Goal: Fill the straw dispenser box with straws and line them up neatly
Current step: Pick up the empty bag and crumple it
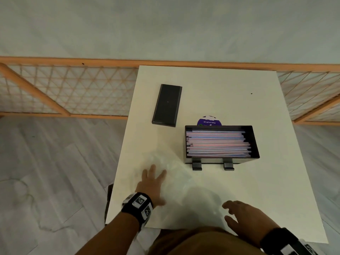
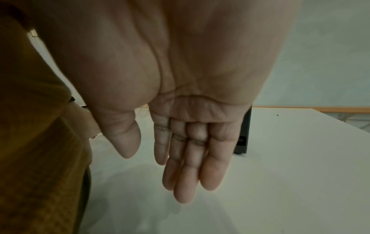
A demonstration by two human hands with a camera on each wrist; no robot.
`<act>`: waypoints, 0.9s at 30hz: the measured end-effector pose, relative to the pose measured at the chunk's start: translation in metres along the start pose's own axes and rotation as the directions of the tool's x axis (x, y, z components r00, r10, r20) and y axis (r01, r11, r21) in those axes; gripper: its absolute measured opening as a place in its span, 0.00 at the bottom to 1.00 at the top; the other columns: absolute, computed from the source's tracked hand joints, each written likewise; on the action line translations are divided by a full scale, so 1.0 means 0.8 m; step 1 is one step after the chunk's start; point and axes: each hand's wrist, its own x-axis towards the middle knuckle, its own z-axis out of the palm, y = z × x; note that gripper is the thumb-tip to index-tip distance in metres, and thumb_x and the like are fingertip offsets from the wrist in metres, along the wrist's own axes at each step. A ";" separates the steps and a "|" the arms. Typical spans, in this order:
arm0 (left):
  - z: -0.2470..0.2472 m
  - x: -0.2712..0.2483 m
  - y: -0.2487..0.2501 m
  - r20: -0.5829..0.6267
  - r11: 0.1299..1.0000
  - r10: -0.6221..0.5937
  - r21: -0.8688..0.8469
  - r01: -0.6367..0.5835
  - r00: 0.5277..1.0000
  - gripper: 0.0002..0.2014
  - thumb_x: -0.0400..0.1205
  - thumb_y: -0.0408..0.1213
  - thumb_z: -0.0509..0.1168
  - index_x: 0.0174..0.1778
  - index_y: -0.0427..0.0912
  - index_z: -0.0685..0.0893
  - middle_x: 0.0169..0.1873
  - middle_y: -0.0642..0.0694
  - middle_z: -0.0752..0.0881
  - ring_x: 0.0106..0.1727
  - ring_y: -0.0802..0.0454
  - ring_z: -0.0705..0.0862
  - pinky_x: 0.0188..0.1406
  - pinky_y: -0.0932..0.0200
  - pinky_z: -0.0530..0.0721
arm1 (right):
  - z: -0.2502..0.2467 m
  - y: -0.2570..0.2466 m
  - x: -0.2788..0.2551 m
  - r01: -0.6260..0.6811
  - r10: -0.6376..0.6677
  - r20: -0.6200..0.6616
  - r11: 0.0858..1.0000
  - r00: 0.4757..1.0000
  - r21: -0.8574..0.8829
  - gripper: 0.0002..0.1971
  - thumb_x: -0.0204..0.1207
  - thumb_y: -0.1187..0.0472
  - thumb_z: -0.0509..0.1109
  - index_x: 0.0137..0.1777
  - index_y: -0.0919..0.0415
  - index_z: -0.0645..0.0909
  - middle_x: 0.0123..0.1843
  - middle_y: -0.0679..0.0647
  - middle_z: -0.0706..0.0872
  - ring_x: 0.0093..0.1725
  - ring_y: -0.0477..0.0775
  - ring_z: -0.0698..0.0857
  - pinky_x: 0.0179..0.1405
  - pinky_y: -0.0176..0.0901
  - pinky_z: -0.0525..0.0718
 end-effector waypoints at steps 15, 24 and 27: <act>-0.059 -0.069 0.047 -0.494 0.985 0.066 -0.108 -0.136 0.867 0.09 0.82 0.50 0.66 0.44 0.48 0.79 0.46 0.50 0.74 0.51 0.45 0.79 0.48 0.51 0.81 | -0.005 0.003 0.008 0.073 -0.066 -0.089 0.995 0.994 0.069 0.26 0.83 0.31 0.56 0.76 0.40 0.72 0.71 0.39 0.80 0.64 0.42 0.84 0.64 0.37 0.80; -0.139 -0.164 0.150 -0.713 0.722 0.198 -0.358 -0.592 0.673 0.10 0.78 0.33 0.64 0.52 0.48 0.83 0.53 0.58 0.81 0.53 0.64 0.82 0.51 0.74 0.76 | -0.114 -0.056 -0.013 0.456 -0.275 -0.364 0.505 0.890 0.733 0.35 0.79 0.24 0.56 0.85 0.28 0.58 0.82 0.32 0.70 0.78 0.38 0.74 0.76 0.51 0.79; -0.151 -0.171 0.192 -0.696 0.529 0.087 -0.575 -0.625 0.713 0.03 0.81 0.30 0.66 0.46 0.40 0.78 0.41 0.48 0.84 0.43 0.55 0.84 0.45 0.53 0.85 | -0.133 -0.071 -0.023 0.636 -0.345 -0.534 0.405 0.772 0.657 0.37 0.83 0.32 0.60 0.89 0.41 0.57 0.85 0.39 0.69 0.85 0.43 0.66 0.83 0.53 0.68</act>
